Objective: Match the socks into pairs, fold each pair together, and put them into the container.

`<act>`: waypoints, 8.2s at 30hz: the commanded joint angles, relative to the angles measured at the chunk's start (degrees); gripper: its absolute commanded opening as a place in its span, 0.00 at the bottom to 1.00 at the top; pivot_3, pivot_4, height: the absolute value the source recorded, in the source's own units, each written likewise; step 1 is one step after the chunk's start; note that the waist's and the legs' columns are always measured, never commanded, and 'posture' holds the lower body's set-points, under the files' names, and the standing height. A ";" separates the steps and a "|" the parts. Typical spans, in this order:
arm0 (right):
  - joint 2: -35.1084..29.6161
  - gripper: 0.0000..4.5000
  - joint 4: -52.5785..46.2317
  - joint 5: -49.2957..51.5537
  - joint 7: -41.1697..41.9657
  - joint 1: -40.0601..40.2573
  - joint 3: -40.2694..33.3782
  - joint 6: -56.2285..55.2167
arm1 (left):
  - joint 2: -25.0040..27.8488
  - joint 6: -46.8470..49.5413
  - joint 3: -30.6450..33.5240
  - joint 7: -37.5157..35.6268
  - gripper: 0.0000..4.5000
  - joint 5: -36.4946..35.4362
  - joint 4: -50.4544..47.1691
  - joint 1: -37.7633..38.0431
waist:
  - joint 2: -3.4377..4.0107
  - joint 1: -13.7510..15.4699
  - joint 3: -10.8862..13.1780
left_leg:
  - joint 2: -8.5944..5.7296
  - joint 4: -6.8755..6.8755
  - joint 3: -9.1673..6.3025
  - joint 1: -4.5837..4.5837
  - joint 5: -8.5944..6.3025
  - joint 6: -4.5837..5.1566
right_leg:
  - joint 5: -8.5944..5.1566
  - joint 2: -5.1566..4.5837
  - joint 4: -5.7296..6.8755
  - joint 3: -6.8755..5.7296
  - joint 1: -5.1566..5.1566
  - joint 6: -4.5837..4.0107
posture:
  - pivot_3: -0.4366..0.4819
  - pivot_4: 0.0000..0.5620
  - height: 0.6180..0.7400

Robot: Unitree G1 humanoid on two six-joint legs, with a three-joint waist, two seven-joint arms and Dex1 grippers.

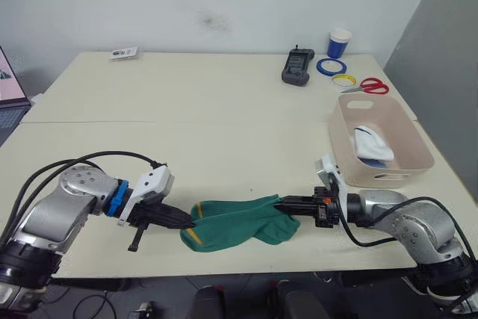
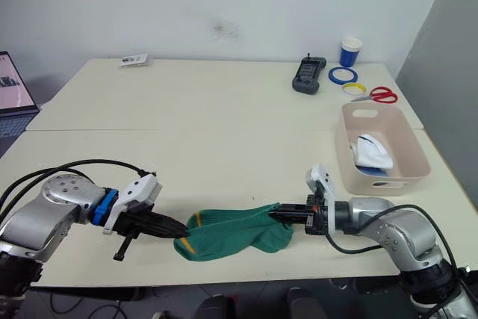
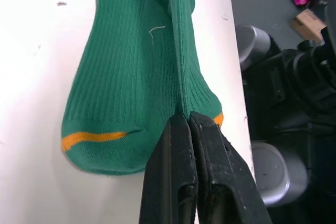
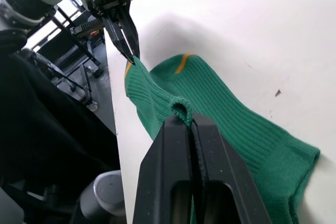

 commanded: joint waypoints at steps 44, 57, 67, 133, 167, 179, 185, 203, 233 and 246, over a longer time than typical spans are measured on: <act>5.22 0.00 5.88 -4.30 -8.58 -5.00 -0.57 6.70 | -11.89 -4.01 -6.34 -0.13 0.05 11.72 18.31 -16.33 | -0.01 0.03 0.00 | -0.03 0.03 0.01 -0.06 0.00 0.01 | 0.00 0.06 -0.01 0.04 -0.01 0.00 | 0.48 0.27 1.00; -0.53 0.47 2.71 -2.24 -7.09 0.38 -10.26 6.66 | -7.04 14.79 10.17 7.71 0.49 -1.71 5.22 -4.86 | -0.01 -0.15 0.00 | 0.01 -0.02 -0.01 -0.05 0.00 0.01 | 0.00 0.00 -0.06 0.08 -0.01 0.01 | 0.48 0.27 1.00; -1.08 0.47 -3.48 -4.66 -7.65 7.69 -6.18 3.65 | -5.75 17.97 13.29 14.85 0.49 -4.82 -8.33 11.32 | -0.01 0.01 0.00 | 0.01 -0.02 -0.14 0.09 0.00 0.00 | 0.00 -0.13 -0.02 0.08 0.07 0.04 | 0.48 0.27 1.00; 7.37 0.01 -6.76 17.48 -22.98 5.09 -13.50 19.42 | -2.49 23.06 9.36 13.02 0.00 -9.58 0.00 2.58 | 0.00 -0.02 0.01 | -0.01 -0.06 -0.11 -0.02 -0.01 0.01 | -0.01 -0.13 -0.09 0.07 0.00 0.03 | 0.48 0.27 1.00; -2.90 0.76 -7.48 5.87 -14.96 6.96 -8.81 10.88 | -0.50 12.83 11.35 11.70 0.70 -4.23 5.95 5.76 | -0.01 -0.01 0.02 | 0.00 -0.07 -0.10 -0.04 -0.01 0.01 | -0.01 -0.16 -0.14 0.08 -0.01 0.03 | 0.48 0.27 1.00; -3.42 0.39 -6.90 -20.88 -0.99 -2.84 12.05 -20.79 | -10.11 -2.30 6.84 14.81 0.35 0.17 -2.00 0.79 | -0.01 -0.09 0.04 | -0.05 -0.08 -0.04 -0.07 -0.01 0.01 | 0.02 -0.17 -0.36 0.10 0.05 0.08 | 0.48 0.27 1.00; 1.75 0.00 1.87 -31.74 0.13 -3.55 20.65 -29.42 | -13.14 -13.02 0.17 15.06 0.00 8.14 2.06 1.46 | -0.01 0.19 0.04 | -0.03 -0.07 0.02 -0.16 0.00 0.00 | 0.01 -0.06 -0.41 0.06 0.00 0.07 | 0.48 0.27 1.00; -2.22 0.00 -8.73 -11.68 -1.36 8.34 1.05 -10.32 | -11.49 -18.66 4.73 14.24 0.00 5.81 3.46 8.08 | -0.02 -0.07 -0.12 | 0.06 -0.05 0.02 0.06 0.00 0.00 | 0.01 -0.15 -0.09 0.15 0.07 0.06 | 0.48 0.27 1.00; 4.78 0.54 -5.02 -2.27 -14.56 -0.78 -0.93 22.66 | -11.21 -15.83 5.78 14.57 0.00 3.33 -4.51 7.41 | -0.02 0.01 -0.11 | 0.00 -0.06 -0.01 -0.03 -0.01 0.01 | 0.01 -0.17 -0.21 0.10 0.07 0.07 | 0.48 0.27 1.00; -0.39 0.01 4.03 0.10 -8.45 -4.71 -8.39 23.46 | -12.79 -13.96 5.75 17.20 0.00 2.65 -6.02 6.53 | 0.00 0.04 -0.10 | -0.02 -0.05 0.02 -0.04 -0.01 0.01 | 0.01 -0.19 -0.23 0.11 0.07 0.07 | 0.48 0.27 1.00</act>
